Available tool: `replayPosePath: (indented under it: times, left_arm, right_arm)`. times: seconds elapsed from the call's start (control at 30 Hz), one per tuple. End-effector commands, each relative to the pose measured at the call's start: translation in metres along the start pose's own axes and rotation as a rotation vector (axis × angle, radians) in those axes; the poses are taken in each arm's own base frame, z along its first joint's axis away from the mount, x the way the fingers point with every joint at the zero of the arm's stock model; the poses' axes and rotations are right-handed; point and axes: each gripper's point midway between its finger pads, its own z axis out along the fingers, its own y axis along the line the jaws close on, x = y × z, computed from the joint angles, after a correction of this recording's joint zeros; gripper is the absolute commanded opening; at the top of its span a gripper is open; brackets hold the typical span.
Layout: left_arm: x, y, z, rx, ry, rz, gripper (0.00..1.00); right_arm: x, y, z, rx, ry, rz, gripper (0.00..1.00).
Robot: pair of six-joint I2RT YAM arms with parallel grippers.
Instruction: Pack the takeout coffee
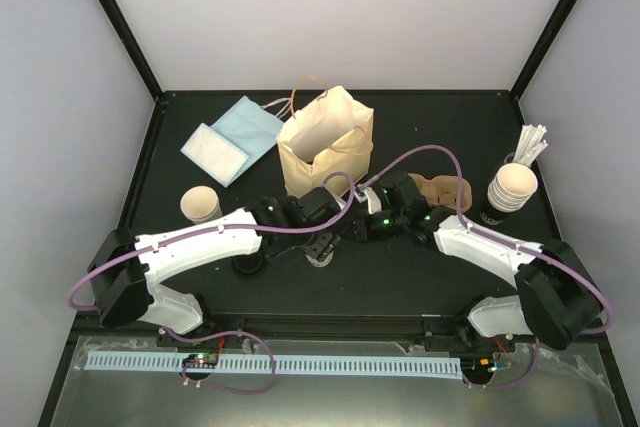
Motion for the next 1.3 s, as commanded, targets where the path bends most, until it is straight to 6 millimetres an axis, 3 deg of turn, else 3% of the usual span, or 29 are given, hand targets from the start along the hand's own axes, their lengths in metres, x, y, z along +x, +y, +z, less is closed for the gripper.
replayPosePath:
  times: [0.0,0.3,0.63,0.8,1.07,1.27]
  left_arm:
    - [0.046,-0.004,0.017,0.031,0.171,0.031,0.56]
    - [0.047,-0.004,0.019,0.034,0.167,0.029,0.56]
    - [0.054,-0.007,0.029,0.051,0.159,0.014,0.56]
    - [0.059,-0.007,0.035,0.057,0.162,0.001,0.56]
    - [0.039,-0.006,0.022,0.042,0.124,0.007,0.58]
    - [0.027,-0.008,0.015,0.041,0.099,0.016,0.58]
  right_arm:
    - [-0.017,0.028,-0.011,-0.051,-0.049,-0.065,0.01]
    - [-0.014,0.025,-0.006,-0.059,-0.022,-0.054,0.01]
    - [0.006,-0.007,0.013,-0.007,0.045,0.004,0.01]
    - [0.01,-0.013,0.014,0.021,0.051,0.002,0.01]
    - [-0.011,0.013,-0.006,0.023,-0.011,-0.076,0.01]
    - [-0.012,0.04,-0.011,-0.081,0.01,-0.11,0.01]
